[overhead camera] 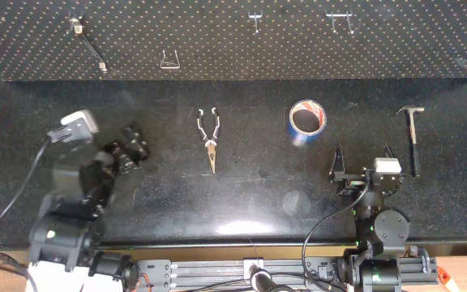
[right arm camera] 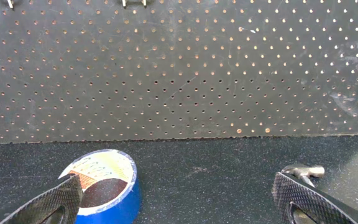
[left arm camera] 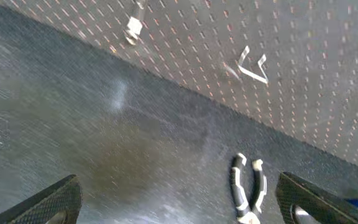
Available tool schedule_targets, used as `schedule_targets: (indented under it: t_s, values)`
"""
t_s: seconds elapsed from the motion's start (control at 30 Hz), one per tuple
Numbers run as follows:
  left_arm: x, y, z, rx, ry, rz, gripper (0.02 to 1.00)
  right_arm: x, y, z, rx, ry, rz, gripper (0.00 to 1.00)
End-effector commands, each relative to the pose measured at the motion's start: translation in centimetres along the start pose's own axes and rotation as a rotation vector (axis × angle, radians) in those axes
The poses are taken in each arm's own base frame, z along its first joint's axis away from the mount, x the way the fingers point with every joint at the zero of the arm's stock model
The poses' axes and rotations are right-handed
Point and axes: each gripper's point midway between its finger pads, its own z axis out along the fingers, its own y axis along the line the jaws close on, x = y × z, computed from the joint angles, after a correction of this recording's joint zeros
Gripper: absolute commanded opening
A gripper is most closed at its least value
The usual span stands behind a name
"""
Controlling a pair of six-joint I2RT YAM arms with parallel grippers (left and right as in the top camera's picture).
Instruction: Place Tools Onto Pegboard
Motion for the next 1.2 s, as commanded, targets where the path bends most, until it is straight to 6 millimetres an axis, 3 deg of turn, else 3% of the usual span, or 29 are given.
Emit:
schedule_targets:
  t_s: [0.03,0.17,0.37,0.53,0.63,0.73,0.83,0.9,1.07,1.2]
  values:
    - [2.1,-3.9,1.1,0.028,0.022,0.009,0.996,0.0,0.0,0.0,-0.002,-0.003,-0.014,1.0]
    - [5.6,-4.8,2.2,-0.055,0.071,-0.131,0.996,0.0,0.0,0.0,-0.002,-0.003,-0.014,1.0]
    - [12.5,-7.4,3.4,0.029,0.404,-0.109,0.996,0.0,0.0,0.0,-0.002,-0.003,-0.014,1.0]
    - [13.9,-7.1,3.6,0.008,0.469,-0.096,0.993,0.0,0.0,0.0,-0.002,-0.003,-0.014,1.0]
    - [15.0,-7.0,4.0,0.021,0.512,0.013,0.996,0.0,0.0,0.0,-0.002,-0.003,-0.014,1.0]
    - [16.1,-5.6,4.1,-0.047,0.571,0.072,0.996,0.0,0.0,0.0,-0.002,-0.003,-0.014,1.0]
    - [15.7,-5.6,4.1,-0.052,0.592,0.159,0.998,0.0,0.0,0.0,-0.002,-0.003,-0.014,0.998]
    - [13.9,-6.6,4.6,-0.025,0.558,0.266,0.998,0.0,0.0,0.0,-0.002,-0.003,-0.014,1.0]
    - [9.5,-8.0,6.1,-0.018,0.511,0.341,0.996,0.0,0.0,0.0,-0.002,-0.003,-0.014,1.0]
    - [9.1,-7.8,7.3,-0.059,0.574,0.409,0.996,0.0,0.0,0.0,-0.002,-0.003,-0.014,1.0]
